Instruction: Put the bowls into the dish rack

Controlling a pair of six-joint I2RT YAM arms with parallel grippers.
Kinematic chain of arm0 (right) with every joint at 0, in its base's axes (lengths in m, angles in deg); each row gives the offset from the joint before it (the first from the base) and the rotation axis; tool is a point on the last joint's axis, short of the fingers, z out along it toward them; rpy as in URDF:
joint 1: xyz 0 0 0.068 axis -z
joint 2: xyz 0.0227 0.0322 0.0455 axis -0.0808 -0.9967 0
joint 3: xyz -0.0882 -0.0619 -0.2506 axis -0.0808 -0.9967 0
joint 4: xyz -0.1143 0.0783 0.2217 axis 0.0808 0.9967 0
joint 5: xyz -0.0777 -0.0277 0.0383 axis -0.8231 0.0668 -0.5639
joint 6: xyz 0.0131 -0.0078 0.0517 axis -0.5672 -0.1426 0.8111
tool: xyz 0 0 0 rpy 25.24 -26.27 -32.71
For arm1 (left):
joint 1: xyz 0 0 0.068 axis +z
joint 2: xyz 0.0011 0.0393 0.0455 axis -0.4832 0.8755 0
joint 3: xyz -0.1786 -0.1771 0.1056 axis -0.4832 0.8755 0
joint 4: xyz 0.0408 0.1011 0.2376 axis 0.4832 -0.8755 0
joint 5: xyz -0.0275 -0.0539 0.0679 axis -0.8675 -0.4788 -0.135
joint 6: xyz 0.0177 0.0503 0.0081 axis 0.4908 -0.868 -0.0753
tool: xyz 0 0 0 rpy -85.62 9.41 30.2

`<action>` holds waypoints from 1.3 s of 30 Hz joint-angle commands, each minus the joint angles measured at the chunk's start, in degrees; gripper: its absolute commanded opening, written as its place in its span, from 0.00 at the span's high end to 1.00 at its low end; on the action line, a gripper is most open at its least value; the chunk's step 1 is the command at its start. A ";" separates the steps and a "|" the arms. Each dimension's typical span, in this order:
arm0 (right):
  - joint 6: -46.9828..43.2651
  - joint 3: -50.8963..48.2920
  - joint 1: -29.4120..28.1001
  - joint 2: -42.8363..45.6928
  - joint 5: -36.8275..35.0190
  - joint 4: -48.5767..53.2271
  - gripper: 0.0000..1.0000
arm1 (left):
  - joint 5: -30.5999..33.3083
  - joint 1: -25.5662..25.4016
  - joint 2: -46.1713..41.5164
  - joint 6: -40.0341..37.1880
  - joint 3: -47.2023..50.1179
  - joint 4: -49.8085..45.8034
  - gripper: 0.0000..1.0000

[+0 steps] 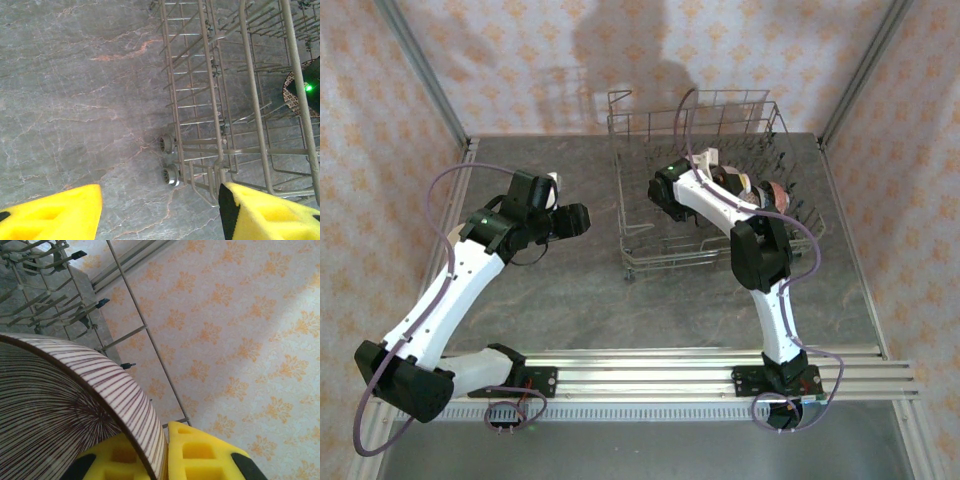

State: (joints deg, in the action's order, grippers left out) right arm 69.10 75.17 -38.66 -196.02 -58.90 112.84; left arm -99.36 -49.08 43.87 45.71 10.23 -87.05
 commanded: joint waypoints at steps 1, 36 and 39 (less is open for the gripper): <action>-0.42 -1.09 0.19 -0.14 -1.58 8.72 0.91 | -0.61 0.23 -0.93 0.18 0.65 1.37 0.36; -2.89 -0.52 -0.44 -1.66 2.11 8.81 0.99 | -2.74 0.98 -1.47 -3.62 1.96 4.09 0.36; -3.76 0.57 0.32 -0.68 2.72 8.81 1.00 | -3.32 1.03 -1.63 -3.49 2.07 4.86 0.36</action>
State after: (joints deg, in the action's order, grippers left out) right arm 66.07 74.84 -39.51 -197.00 -59.67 113.01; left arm -101.72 -48.60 43.63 43.66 11.63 -84.50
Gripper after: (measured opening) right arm 0.091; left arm 0.642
